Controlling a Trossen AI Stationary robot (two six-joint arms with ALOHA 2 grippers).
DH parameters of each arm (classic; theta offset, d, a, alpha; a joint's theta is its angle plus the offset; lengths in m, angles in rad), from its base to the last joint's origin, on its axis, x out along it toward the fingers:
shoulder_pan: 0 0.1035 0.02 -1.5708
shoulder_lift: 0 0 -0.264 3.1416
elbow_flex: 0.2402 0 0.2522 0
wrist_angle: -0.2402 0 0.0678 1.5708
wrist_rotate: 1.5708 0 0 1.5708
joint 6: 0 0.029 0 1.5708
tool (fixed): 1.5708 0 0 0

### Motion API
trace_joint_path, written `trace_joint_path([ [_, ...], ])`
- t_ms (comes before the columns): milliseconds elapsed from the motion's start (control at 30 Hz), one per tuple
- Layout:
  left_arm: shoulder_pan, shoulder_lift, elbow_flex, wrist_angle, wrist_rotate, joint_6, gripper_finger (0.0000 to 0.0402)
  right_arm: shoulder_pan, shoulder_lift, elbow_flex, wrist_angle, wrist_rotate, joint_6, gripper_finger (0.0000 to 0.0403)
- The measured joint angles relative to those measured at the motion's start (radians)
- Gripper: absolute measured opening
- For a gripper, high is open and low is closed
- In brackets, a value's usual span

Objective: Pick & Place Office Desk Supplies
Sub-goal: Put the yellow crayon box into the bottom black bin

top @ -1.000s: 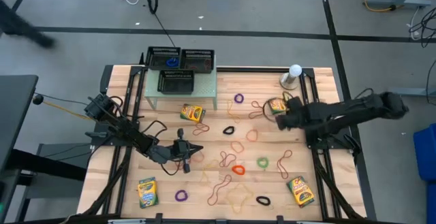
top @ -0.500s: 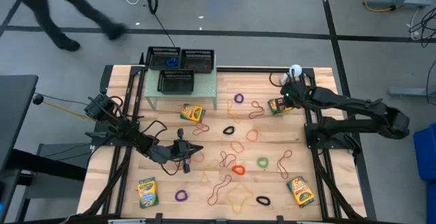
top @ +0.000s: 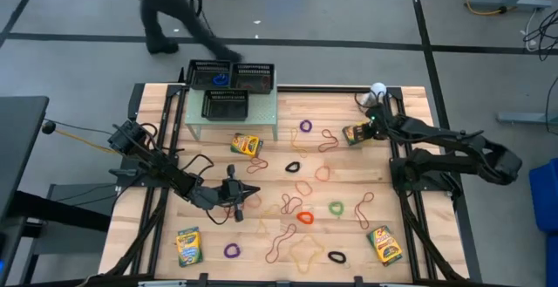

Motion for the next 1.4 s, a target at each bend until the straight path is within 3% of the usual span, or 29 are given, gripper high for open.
trace_joint_path([
  [167,0.0,0.0,0.0,0.0,0.0,0.0,0.0011,-0.022,-0.002,-0.045,0.074,-0.053,0.0,0.0108],
  [500,0.0,0.0,0.0,0.0,0.0,0.0,0.0011,0.006,0.002,0.0,0.021,-0.084,-0.044,0.001],
  [667,0.0,0.0,0.0,0.0,0.0,0.0,0.0011,0.06,0.003,0.047,-0.059,-0.048,-0.049,0.0004],
  [1000,0.0,0.0,0.0,0.0,0.0,0.0,0.0011,0.221,0.002,0.193,-0.296,0.186,-0.037,0.0001],
  [1400,0.0,0.0,0.0,0.0,0.0,0.0,0.0011,0.598,0.003,0.382,-0.564,0.504,0.06,0.0001],
])
